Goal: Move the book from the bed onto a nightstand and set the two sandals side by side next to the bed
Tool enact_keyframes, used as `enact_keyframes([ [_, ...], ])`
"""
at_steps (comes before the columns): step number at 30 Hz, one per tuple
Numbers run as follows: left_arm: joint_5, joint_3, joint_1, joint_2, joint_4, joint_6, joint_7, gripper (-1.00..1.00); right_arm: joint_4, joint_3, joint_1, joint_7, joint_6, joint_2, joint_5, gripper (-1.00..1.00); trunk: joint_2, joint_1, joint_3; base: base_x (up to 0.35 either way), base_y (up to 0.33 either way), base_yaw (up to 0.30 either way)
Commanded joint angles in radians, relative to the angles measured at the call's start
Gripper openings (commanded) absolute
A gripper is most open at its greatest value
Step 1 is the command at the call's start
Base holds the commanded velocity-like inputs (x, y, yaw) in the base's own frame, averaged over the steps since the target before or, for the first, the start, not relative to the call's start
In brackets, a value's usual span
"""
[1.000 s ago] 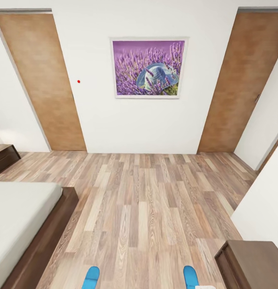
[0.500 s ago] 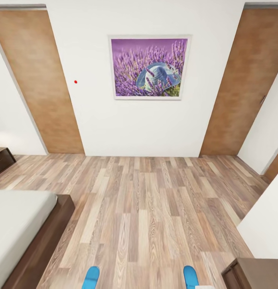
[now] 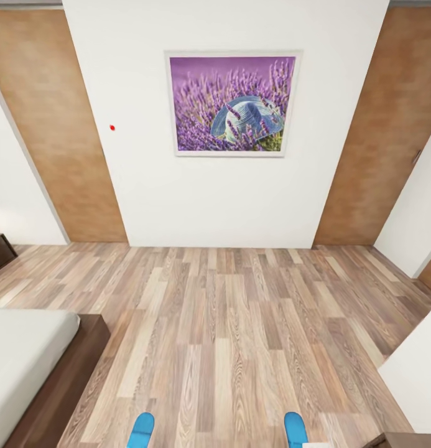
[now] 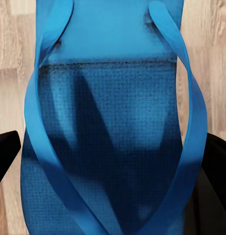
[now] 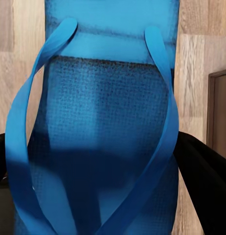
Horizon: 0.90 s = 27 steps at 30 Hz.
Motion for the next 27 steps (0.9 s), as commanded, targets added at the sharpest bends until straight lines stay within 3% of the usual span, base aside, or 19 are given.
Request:
enact_keyframes([
  [1,0.009,-0.008,-0.001,0.001,-0.003,0.004,0.006,-1.0,0.001,0.008,-0.001,-0.003,-0.004,0.0,-0.012,-1.0,-0.002,0.001,-0.002,0.282,0.0,0.0],
  [27,0.009,-0.009,0.0,0.001,-0.003,0.004,0.006,-1.0,0.001,0.009,-0.001,-0.003,-0.004,0.0,-0.011,-1.0,-0.002,0.001,-0.002,0.271,0.0,0.0],
])
